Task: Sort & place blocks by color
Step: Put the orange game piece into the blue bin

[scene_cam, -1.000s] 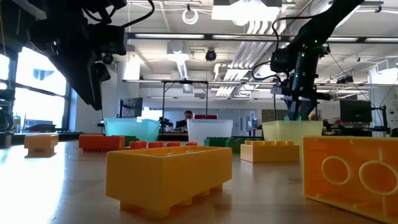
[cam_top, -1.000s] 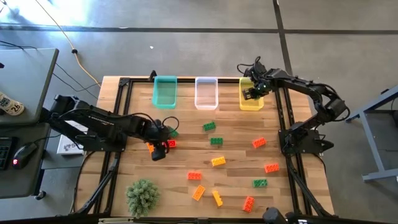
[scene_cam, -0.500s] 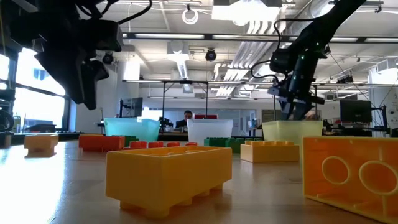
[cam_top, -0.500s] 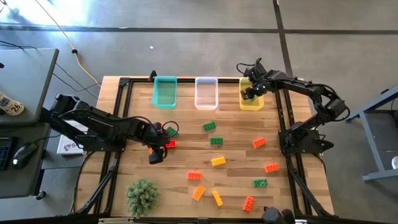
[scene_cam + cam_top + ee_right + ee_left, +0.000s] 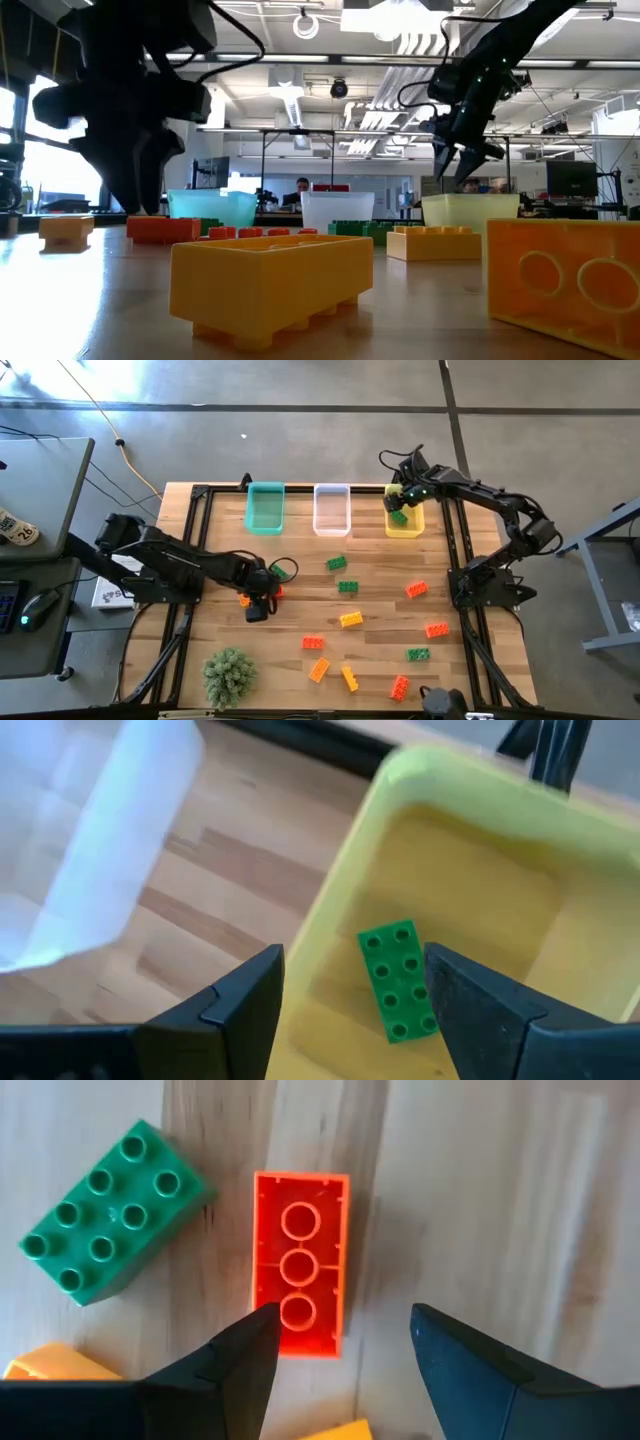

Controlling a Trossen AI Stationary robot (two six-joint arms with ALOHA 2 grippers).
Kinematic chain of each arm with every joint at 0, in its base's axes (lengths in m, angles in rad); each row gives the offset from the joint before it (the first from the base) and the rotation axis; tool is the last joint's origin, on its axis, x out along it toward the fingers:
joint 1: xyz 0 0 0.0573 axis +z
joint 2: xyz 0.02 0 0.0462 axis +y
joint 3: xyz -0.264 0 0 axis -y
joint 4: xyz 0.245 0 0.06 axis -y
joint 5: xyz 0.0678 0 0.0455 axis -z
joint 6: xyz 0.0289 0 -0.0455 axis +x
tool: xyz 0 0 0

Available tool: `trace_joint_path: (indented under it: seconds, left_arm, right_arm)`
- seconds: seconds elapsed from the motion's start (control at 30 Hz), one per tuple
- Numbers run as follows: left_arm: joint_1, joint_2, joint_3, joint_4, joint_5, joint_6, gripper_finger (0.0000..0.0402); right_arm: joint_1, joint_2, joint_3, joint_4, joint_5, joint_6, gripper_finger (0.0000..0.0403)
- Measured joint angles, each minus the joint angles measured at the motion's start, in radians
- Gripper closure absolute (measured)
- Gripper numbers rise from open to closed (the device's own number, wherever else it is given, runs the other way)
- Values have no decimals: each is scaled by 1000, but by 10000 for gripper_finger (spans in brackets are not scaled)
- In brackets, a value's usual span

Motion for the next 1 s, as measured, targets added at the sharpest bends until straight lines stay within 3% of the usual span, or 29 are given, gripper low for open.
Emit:
trace_joint_path:
  seconds: [0.27, 0.53, 0.87, 1.0]
  left_arm:
    - [12, 55, 0, 7, -22, -39, 188]
    - [-16, 15, 4, -11, -19, -42, 188]
    - [-5, -10, 17, -11, -74, 25, 188]
    - [-5, -15, 17, -11, -142, 26, 191]
  right_arm:
    - [0, 0, 44, -8, -5, -12, 176]
    - [0, 0, 44, -19, -5, -22, 176]
    - [0, 0, 44, -23, -5, -22, 176]
    - [0, 0, 44, -22, -5, -22, 176]
